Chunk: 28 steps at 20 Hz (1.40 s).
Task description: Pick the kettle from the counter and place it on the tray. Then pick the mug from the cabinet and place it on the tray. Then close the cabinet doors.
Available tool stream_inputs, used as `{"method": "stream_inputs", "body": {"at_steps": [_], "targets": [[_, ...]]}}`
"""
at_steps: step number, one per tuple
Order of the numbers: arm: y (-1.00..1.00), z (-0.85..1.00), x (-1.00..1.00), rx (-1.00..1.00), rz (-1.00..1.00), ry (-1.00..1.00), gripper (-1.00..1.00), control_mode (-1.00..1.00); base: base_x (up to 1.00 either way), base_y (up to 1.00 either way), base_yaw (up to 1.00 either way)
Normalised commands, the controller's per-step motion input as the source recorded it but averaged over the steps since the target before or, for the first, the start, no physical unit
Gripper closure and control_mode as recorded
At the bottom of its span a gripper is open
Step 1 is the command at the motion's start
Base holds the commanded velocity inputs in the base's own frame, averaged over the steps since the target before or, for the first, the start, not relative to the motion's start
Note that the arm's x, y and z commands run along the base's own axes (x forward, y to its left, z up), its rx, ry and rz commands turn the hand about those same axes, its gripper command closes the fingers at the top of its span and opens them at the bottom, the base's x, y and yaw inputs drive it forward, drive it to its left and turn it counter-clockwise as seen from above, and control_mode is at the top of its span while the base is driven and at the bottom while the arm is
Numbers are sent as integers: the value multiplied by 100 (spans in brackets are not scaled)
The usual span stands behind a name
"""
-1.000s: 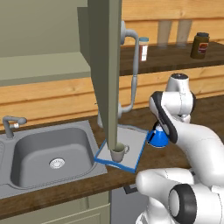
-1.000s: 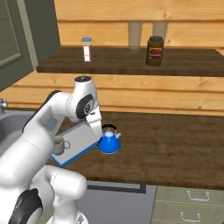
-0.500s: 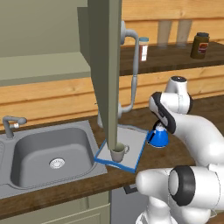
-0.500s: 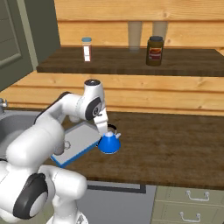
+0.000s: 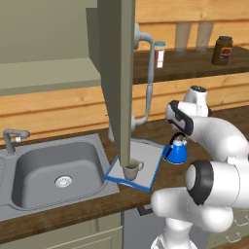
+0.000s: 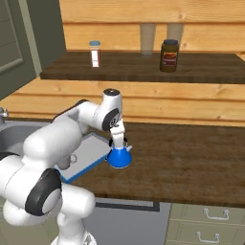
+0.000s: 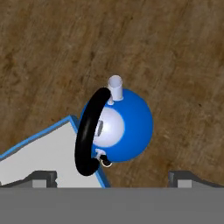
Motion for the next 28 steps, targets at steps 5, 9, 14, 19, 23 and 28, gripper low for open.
{"method": "stream_inputs", "body": {"at_steps": [5, 9, 14, 19, 23, 28], "targets": [[0, -29, 30, 0, 0, 0, -100, -100, 0, 0, 0], [-1, -21, 30, 2, 0, 0, -100, -100, 0, 0, 0], [-2, -20, 27, 2, 0, 0, -100, -100, 0, 0, 0], [-2, -23, 17, 1, 0, 0, 100, -100, 0, 0, 0], [0, -16, 0, 0, 0, 0, 100, -100, 0, 0, 0], [-1, -7, -5, 0, -1, 0, 100, -100, 0, 0, 0]]}}
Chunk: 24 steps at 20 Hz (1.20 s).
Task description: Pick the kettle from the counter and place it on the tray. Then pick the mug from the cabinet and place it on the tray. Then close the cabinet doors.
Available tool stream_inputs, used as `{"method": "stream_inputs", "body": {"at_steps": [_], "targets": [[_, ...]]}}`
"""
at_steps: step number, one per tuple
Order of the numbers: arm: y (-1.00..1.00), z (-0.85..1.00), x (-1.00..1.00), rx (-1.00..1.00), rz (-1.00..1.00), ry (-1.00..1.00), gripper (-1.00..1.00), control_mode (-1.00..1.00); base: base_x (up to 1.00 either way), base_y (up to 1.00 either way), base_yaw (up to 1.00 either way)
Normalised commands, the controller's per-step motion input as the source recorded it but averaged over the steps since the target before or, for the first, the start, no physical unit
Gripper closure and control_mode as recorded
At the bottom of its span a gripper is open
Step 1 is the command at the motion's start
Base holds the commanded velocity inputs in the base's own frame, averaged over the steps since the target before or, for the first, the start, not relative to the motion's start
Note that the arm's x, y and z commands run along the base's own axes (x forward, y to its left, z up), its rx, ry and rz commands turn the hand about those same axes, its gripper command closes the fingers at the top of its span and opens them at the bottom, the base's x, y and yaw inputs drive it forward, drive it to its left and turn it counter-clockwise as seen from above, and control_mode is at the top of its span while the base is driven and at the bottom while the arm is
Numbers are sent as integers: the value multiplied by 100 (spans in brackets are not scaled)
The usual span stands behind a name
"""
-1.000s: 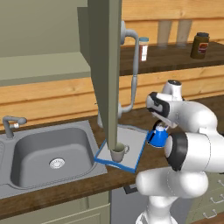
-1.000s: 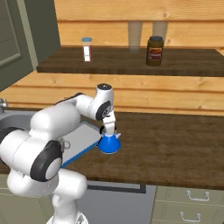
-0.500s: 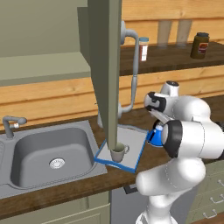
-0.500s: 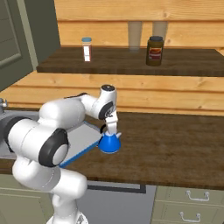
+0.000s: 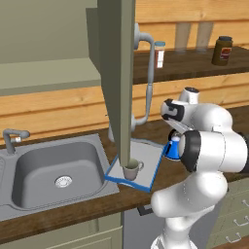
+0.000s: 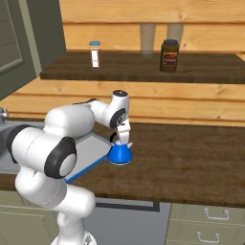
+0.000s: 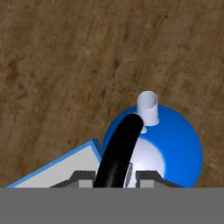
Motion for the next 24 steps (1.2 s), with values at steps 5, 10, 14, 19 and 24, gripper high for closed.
{"method": "stream_inputs", "body": {"at_steps": [5, 10, 14, 19, 24], "targets": [[-1, 12, -41, 0, -12, -3, 100, -100, 0, 0, 0], [0, 43, -46, 0, -17, -9, 100, -100, 0, 0, 0], [2, 47, -43, -1, -13, -2, 100, -100, 0, 0, 0], [34, 34, -8, -5, -6, 3, 100, -100, 0, 0, 0], [48, 15, 4, -6, -3, 6, 100, -100, 0, 0, 0]]}}
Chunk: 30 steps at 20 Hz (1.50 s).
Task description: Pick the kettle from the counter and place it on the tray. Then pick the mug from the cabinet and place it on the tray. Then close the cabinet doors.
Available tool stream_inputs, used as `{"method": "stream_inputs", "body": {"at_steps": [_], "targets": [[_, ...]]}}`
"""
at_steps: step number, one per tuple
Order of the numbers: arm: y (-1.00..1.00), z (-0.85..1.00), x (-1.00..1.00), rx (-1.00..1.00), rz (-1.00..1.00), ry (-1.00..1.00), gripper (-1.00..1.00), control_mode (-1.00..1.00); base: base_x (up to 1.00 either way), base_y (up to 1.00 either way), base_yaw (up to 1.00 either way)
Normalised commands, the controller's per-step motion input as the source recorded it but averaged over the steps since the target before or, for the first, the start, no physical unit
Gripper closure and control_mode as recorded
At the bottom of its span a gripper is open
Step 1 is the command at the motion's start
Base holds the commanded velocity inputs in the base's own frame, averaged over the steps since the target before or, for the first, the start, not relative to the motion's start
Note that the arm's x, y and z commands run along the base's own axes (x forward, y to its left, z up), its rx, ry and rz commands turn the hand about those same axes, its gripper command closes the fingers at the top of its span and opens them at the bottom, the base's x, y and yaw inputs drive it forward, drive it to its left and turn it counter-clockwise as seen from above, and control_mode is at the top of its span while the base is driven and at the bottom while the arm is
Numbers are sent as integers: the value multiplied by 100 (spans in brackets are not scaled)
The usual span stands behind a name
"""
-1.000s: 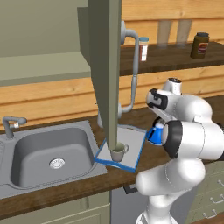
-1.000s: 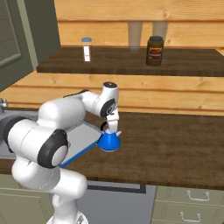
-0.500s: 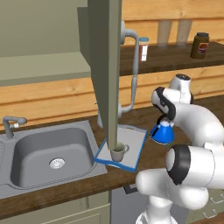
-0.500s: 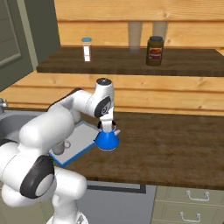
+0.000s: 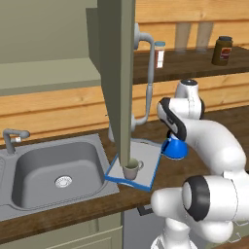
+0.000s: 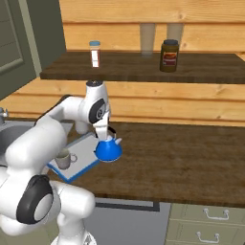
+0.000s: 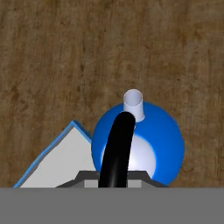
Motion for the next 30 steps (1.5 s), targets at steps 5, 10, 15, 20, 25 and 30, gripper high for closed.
{"method": "stream_inputs", "body": {"at_steps": [5, 10, 15, 20, 25, 30], "targets": [[38, 0, 23, -1, -1, 3, 100, -100, 0, 0, 0], [28, 0, 26, 0, 0, 1, 100, -100, 0, 0, 0], [6, -6, 19, 0, 0, 0, 100, -100, 0, 0, 0], [9, -13, 19, 0, 0, 0, 100, -100, 0, 0, 0], [25, -16, 15, 0, 0, 0, 100, -100, 0, 0, 0], [23, -14, 20, 0, 0, 0, 100, -100, 0, 0, 0]]}}
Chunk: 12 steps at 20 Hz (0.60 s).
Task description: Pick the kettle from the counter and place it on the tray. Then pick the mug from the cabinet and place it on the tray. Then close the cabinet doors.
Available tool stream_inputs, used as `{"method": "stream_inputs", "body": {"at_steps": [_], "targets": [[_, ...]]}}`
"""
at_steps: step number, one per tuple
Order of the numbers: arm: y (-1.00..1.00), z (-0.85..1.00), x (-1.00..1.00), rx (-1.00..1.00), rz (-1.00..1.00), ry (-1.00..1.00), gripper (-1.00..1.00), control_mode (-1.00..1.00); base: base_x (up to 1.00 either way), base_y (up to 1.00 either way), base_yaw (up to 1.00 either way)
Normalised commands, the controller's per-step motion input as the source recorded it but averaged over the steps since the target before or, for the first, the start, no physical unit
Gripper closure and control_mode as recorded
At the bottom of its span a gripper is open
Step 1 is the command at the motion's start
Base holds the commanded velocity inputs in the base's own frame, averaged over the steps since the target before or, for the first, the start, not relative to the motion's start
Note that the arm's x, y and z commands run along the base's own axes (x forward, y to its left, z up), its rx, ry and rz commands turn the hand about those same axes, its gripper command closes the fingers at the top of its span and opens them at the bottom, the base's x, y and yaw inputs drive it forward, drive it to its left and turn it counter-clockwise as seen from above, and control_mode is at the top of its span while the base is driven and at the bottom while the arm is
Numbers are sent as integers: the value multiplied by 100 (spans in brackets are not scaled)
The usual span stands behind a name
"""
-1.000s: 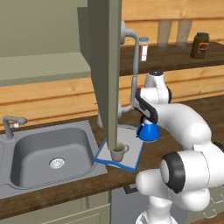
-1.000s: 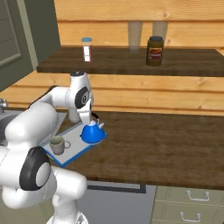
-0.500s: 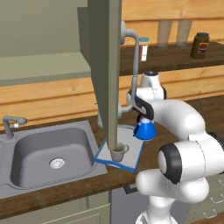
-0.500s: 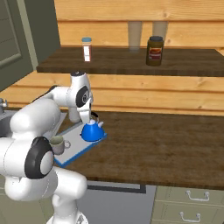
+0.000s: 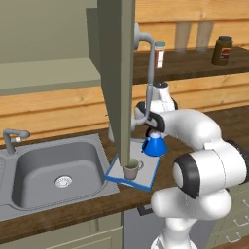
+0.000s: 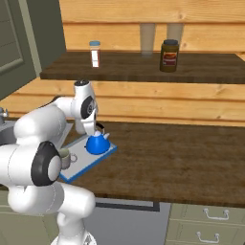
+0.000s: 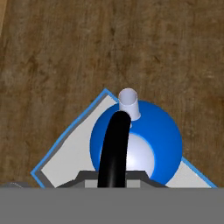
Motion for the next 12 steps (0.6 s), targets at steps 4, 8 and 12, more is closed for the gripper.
{"method": "stream_inputs", "body": {"at_steps": [4, 8, 12], "targets": [[14, -11, 25, 0, 0, 0, 100, -100, 0, 0, 0], [4, -8, 21, 0, 0, 0, 100, -100, 0, 0, 0], [8, -9, 15, 1, 0, 0, 100, -100, 0, 0, 0]]}}
